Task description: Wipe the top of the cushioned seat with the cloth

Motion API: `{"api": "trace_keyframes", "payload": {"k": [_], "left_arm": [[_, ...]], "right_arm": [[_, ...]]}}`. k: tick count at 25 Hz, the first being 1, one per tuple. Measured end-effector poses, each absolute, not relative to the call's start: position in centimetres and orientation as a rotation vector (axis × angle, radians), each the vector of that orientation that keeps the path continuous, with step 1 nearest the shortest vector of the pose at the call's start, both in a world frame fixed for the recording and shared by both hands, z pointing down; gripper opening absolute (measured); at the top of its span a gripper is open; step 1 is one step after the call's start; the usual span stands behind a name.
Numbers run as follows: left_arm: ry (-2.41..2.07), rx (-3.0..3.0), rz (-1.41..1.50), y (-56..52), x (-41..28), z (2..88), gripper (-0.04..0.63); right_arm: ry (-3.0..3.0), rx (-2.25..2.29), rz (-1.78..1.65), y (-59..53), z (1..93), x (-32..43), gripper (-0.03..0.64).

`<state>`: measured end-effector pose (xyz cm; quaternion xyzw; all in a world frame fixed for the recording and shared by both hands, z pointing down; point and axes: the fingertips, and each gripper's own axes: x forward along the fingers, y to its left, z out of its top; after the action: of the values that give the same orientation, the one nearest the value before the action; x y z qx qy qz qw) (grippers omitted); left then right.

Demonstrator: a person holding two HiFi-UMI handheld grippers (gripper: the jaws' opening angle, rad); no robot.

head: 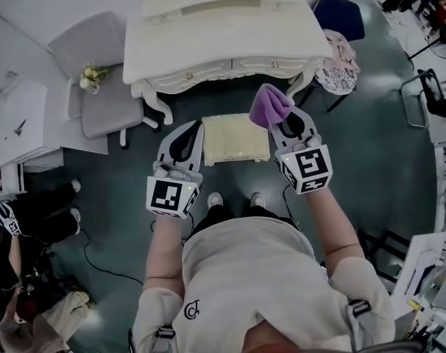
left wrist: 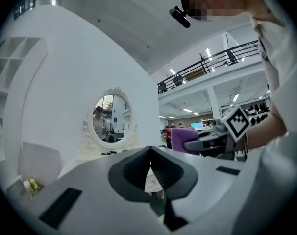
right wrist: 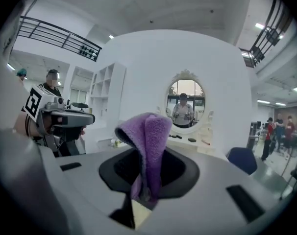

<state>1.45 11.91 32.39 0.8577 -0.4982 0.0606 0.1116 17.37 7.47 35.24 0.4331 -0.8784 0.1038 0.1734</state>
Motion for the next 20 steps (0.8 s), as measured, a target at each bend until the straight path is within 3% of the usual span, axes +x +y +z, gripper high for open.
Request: {"api": "trace_keyframes", "payload": {"k": [11, 20], "left_arm": [[-1.574, 2.595, 0.094, 7.9, 0.3, 25.1, 0.014], [-1.599, 2.593, 0.133, 6.7, 0.6, 25.2, 0.014]], "right_arm": [[-2.568, 1.356, 0.144, 5.0, 29.7, 17.3, 0.078], [-2.616, 1.382, 0.195, 4.4, 29.2, 17.9, 0.072]]}}
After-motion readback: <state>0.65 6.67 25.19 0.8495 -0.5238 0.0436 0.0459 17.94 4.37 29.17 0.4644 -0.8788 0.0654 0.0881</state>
